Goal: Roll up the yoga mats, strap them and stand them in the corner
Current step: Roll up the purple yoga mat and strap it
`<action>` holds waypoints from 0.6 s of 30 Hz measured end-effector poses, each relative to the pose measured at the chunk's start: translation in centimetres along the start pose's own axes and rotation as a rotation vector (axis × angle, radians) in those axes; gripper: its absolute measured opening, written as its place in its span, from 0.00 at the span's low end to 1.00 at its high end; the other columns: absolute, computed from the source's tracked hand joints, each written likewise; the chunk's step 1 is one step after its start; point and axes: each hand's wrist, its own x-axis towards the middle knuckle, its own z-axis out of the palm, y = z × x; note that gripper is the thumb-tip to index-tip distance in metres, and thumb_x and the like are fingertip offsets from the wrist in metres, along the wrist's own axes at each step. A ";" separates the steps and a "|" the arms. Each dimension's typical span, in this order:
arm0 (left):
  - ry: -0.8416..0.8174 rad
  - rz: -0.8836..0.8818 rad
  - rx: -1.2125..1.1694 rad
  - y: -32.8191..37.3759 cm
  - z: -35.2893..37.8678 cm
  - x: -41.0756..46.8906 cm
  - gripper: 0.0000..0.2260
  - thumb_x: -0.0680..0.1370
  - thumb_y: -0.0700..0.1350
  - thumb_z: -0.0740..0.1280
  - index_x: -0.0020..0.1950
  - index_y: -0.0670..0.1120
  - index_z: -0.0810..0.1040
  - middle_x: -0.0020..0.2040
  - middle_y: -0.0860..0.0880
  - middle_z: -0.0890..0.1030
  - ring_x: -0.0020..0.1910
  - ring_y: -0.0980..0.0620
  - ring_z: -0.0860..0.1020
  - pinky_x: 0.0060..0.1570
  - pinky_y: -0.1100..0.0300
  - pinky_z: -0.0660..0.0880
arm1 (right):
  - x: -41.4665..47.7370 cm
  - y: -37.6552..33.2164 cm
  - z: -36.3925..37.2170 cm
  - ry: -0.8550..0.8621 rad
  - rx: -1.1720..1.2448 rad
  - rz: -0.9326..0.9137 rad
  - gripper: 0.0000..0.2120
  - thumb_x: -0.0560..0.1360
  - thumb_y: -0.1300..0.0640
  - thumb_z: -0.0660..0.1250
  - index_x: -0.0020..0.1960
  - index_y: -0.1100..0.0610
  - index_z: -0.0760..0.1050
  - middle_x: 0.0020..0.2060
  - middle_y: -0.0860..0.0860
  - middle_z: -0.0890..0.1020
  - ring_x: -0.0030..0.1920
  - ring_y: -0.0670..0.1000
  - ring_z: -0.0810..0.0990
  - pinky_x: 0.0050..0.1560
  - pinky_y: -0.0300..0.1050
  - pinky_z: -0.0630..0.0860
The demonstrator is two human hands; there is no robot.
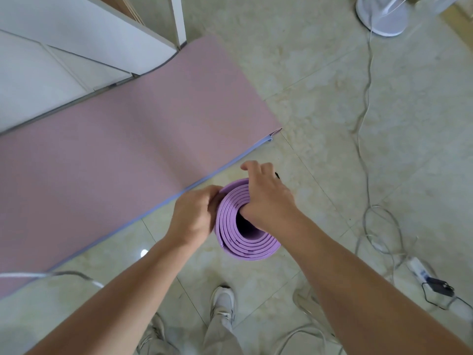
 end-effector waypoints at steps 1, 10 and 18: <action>0.009 0.009 -0.006 -0.3 0.1 -0.1 0.10 0.82 0.42 0.66 0.44 0.49 0.84 0.29 0.65 0.77 0.31 0.65 0.75 0.34 0.69 0.66 | 0.1 0.0 0.0 -0.002 -0.009 -0.006 0.36 0.69 0.64 0.66 0.72 0.47 0.57 0.62 0.51 0.65 0.57 0.56 0.74 0.48 0.50 0.73; -0.521 0.034 0.056 -2.1 -1.3 -1.9 0.46 0.68 0.42 0.77 0.79 0.58 0.56 0.77 0.61 0.61 0.75 0.60 0.62 0.75 0.58 0.62 | -1.2 1.3 -1.1 0.018 0.129 -0.044 0.23 0.69 0.66 0.64 0.58 0.44 0.76 0.46 0.43 0.77 0.46 0.51 0.77 0.46 0.47 0.78; -0.428 0.181 0.348 -2.2 -5.0 -0.2 0.61 0.51 0.60 0.83 0.78 0.55 0.56 0.72 0.55 0.66 0.71 0.52 0.66 0.74 0.52 0.61 | -0.2 1.1 -1.6 -0.089 0.592 -0.139 0.23 0.62 0.66 0.72 0.53 0.47 0.81 0.46 0.47 0.84 0.49 0.48 0.83 0.51 0.46 0.79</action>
